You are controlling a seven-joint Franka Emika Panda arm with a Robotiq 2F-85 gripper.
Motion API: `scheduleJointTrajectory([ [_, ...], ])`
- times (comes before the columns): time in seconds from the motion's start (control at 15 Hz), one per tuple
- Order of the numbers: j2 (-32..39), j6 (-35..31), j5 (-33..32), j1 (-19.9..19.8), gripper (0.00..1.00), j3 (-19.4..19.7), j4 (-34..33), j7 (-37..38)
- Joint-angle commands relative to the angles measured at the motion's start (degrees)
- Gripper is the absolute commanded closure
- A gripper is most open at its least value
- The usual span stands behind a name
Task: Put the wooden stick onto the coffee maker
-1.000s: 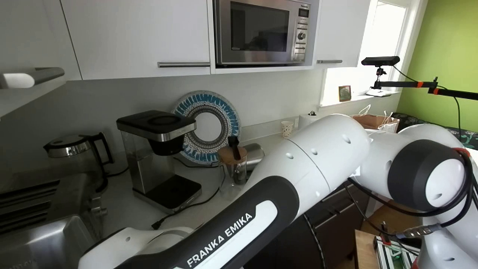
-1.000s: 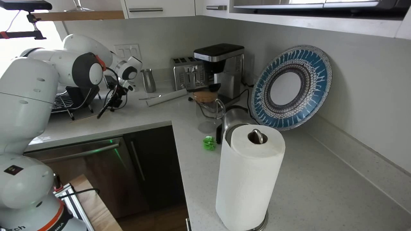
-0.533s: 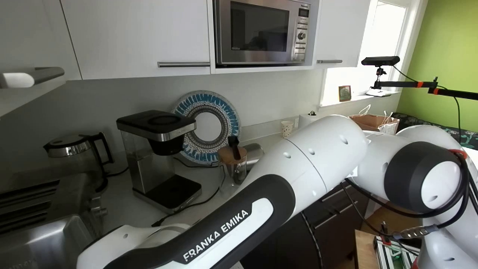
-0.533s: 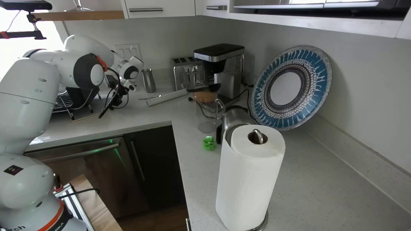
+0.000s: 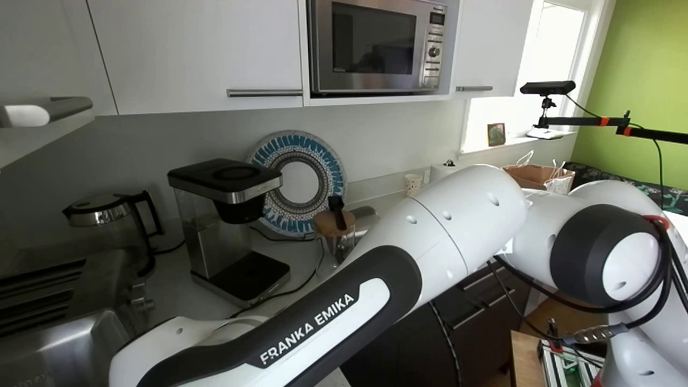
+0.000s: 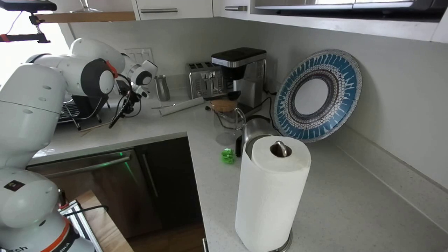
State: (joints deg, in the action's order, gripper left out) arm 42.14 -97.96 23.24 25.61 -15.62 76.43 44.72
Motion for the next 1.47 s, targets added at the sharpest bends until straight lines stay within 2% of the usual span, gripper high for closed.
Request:
scheduleJointTrajectory([
  [0.0,-1.6,0.8,-0.2,0.6,0.72,0.2,0.6,-1.4],
  [0.27,-4.6,1.0,-4.0,4.4,0.44,0.9,1.8,1.9],
  [0.47,-6.4,1.5,-8.5,7.7,0.20,2.4,2.0,9.8],
  [0.67,-6.6,1.3,-12.5,9.7,0.01,3.9,1.8,17.2],
  [0.87,-6.8,-1.7,-13.6,10.0,0.00,4.7,3.5,21.1],
  [1.0,-7.3,-6.0,-12.2,9.7,0.02,4.3,5.6,21.0],
  [1.13,-8.9,-9.0,-10.9,9.3,0.00,2.8,8.7,18.0],
  [1.2,-10.5,-10.4,-11.2,9.6,0.00,2.9,11.0,18.7],
  [1.27,-6.0,-7.0,-12.2,9.3,0.00,3.0,4.3,19.2],
  [1.4,-6.3,-7.4,-12.3,9.5,0.00,2.8,4.7,19.2],
])
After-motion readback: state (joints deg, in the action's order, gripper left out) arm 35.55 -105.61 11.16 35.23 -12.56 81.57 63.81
